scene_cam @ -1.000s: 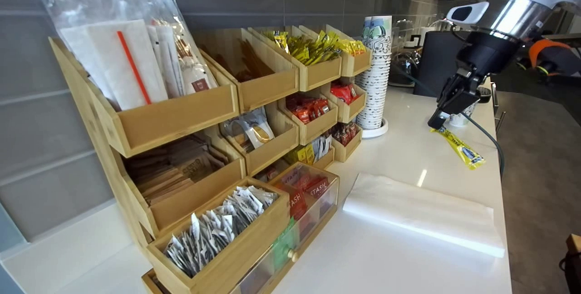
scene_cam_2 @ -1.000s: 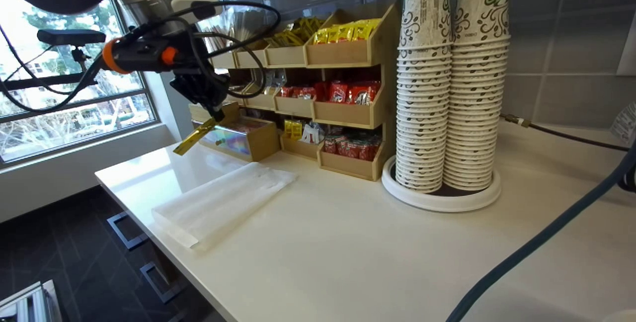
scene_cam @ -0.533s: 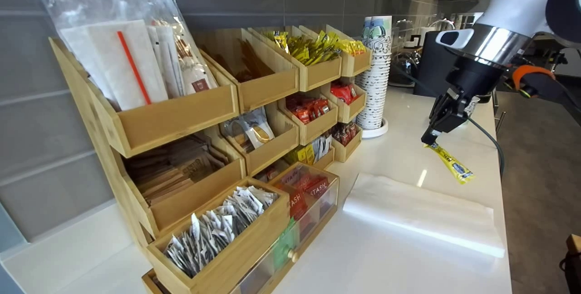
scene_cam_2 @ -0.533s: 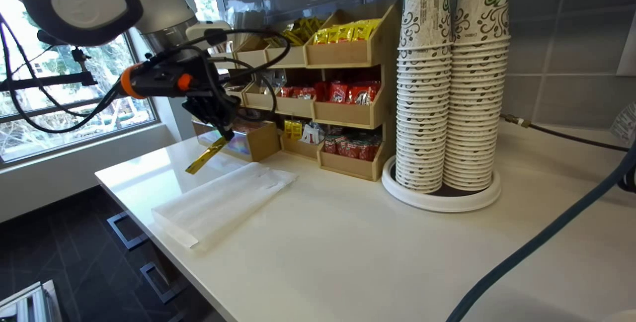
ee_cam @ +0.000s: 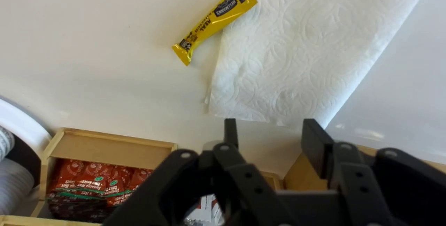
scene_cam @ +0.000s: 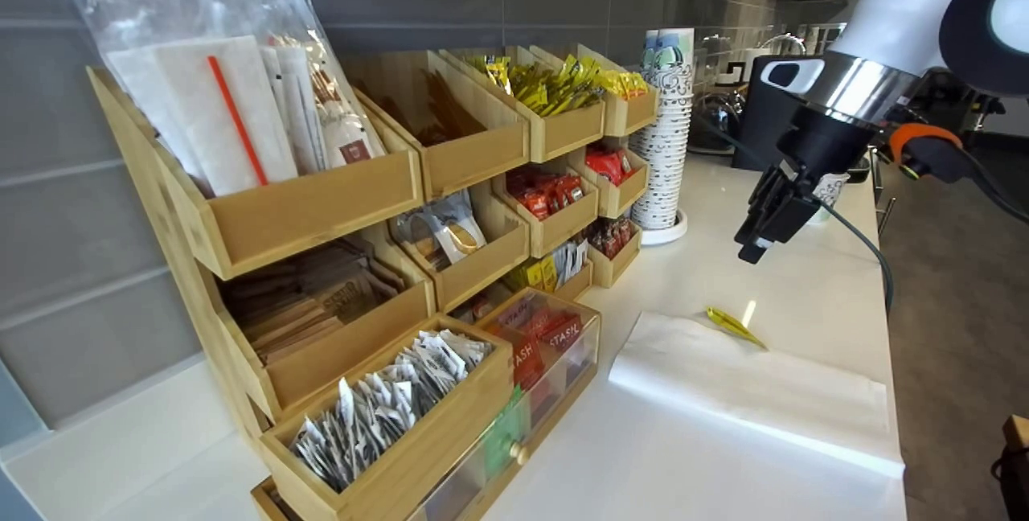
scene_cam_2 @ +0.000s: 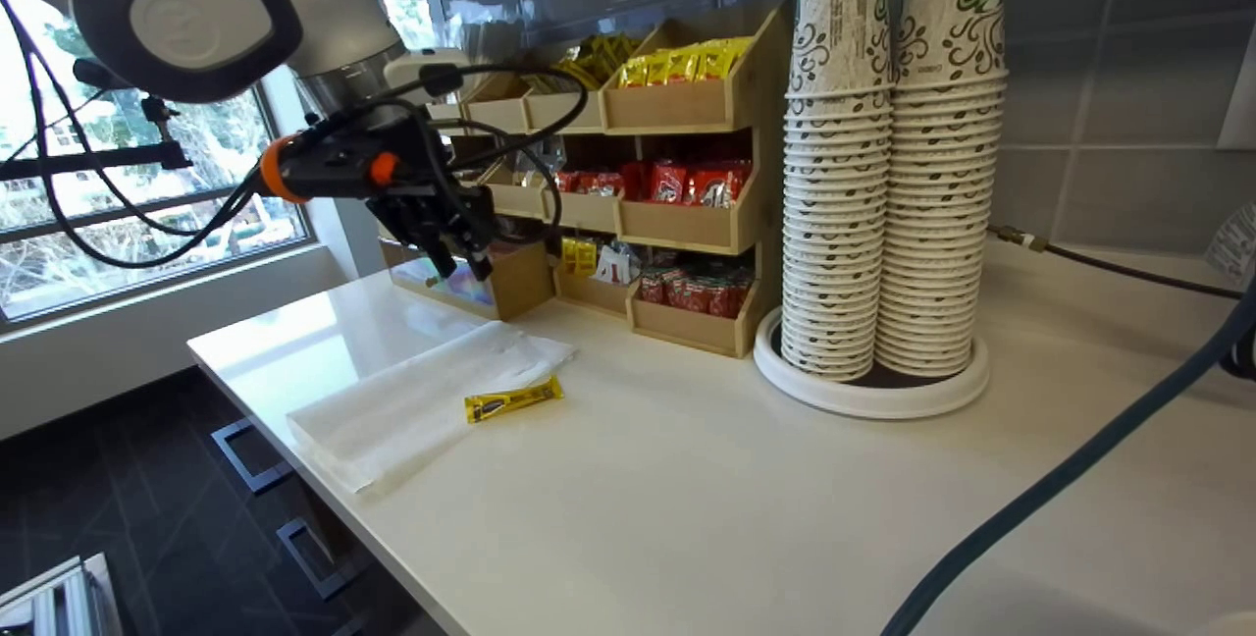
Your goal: Remove one yellow sachet from the topmost shelf and place it on the napkin.
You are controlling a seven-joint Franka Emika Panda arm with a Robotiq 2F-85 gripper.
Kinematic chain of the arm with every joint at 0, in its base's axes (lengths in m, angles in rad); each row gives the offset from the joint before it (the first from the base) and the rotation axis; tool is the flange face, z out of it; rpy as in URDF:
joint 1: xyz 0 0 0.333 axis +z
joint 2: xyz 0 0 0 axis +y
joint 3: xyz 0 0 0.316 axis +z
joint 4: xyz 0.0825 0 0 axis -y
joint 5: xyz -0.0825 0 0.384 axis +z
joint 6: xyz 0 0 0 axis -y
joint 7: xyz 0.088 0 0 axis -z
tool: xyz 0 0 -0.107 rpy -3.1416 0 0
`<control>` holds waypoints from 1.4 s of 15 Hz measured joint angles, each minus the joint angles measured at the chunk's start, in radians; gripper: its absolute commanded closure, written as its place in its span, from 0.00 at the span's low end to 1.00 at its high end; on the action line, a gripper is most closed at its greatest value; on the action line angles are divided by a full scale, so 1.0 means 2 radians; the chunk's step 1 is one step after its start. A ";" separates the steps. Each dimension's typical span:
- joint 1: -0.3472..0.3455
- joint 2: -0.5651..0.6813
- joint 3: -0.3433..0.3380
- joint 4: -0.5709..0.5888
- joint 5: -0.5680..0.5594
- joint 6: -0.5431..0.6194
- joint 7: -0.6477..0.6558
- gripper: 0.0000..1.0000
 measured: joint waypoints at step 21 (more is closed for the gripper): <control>0.000 -0.039 -0.001 0.107 0.000 -0.205 0.011 0.00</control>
